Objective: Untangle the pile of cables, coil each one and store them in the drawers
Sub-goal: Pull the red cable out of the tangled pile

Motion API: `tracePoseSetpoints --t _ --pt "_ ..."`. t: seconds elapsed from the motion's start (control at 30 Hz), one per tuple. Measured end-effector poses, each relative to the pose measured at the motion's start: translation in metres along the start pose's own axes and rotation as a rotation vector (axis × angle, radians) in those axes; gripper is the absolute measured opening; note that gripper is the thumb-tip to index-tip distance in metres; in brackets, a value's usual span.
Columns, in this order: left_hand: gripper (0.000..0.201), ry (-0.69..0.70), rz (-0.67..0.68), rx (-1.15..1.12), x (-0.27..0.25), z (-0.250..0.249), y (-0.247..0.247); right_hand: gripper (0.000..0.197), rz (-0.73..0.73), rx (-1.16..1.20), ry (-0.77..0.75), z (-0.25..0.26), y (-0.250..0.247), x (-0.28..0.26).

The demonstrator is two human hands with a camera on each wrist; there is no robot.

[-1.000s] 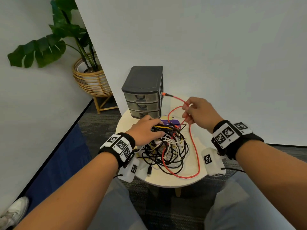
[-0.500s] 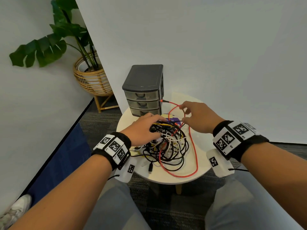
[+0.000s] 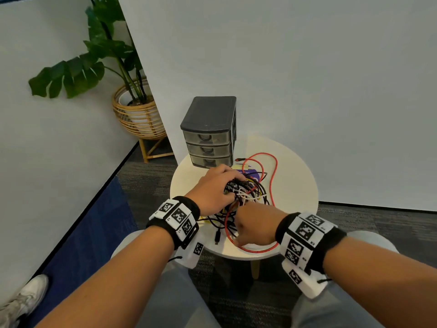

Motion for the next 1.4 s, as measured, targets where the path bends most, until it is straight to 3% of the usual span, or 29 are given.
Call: tracePoseSetpoints --t 0.07,0.2,0.37,0.57,0.67,0.8,0.93,1.03,1.17,1.3,1.33,1.4 --pt "0.052 -0.008 0.022 -0.017 -0.001 -0.001 -0.001 0.025 -0.052 0.044 -0.034 0.000 0.003 0.003" --pt "0.058 -0.020 0.078 -0.051 -0.002 0.001 -0.007 0.037 -0.060 0.189 -0.076 0.006 0.004 0.005" --pt "0.062 -0.034 0.133 -0.017 -0.001 0.001 -0.013 0.028 -0.114 0.137 -0.053 0.016 0.014 0.013" --pt "0.051 0.104 0.211 -0.114 -0.015 0.000 -0.019 0.036 -0.143 0.141 -0.085 0.011 -0.052 -0.024" --pt "0.042 0.109 0.268 0.001 -0.014 0.000 -0.013 0.027 -0.276 0.160 -0.066 0.002 -0.087 -0.046" --pt "0.012 0.135 0.091 -0.040 -0.006 0.003 -0.006 0.028 -0.634 0.257 -0.091 -0.003 -0.133 -0.077" --pt "0.023 0.141 0.056 -0.063 -0.005 0.002 -0.005 0.023 -1.059 0.372 -0.106 -0.007 -0.171 -0.112" --pt "0.027 0.084 0.061 -0.133 -0.002 0.001 -0.006 0.021 -1.272 0.298 -0.072 -0.006 -0.189 -0.133" --pt "0.026 0.067 0.036 -0.140 -0.002 -0.005 -0.014 0.021 -1.355 0.323 -0.042 -0.008 -0.191 -0.134" --pt "0.015 0.090 -0.017 -0.136 -0.005 -0.008 -0.014 0.023 -1.063 0.359 -0.039 -0.013 -0.178 -0.121" --pt "0.013 0.097 -0.024 -0.132 -0.005 -0.007 -0.014 0.023 -1.056 0.354 -0.050 -0.015 -0.176 -0.119" --pt "0.010 0.115 -0.014 -0.085 -0.005 -0.005 -0.012 0.024 -1.244 0.411 -0.087 -0.019 -0.176 -0.122"
Point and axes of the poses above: each hand's wrist, its own x-axis towards the middle knuckle, its own y-axis out of the palm, z = x × y, the point moved 1 cm from there along x, towards the middle knuckle, and after that the axes turned 8 degrees about z, right-handed, at the moved point
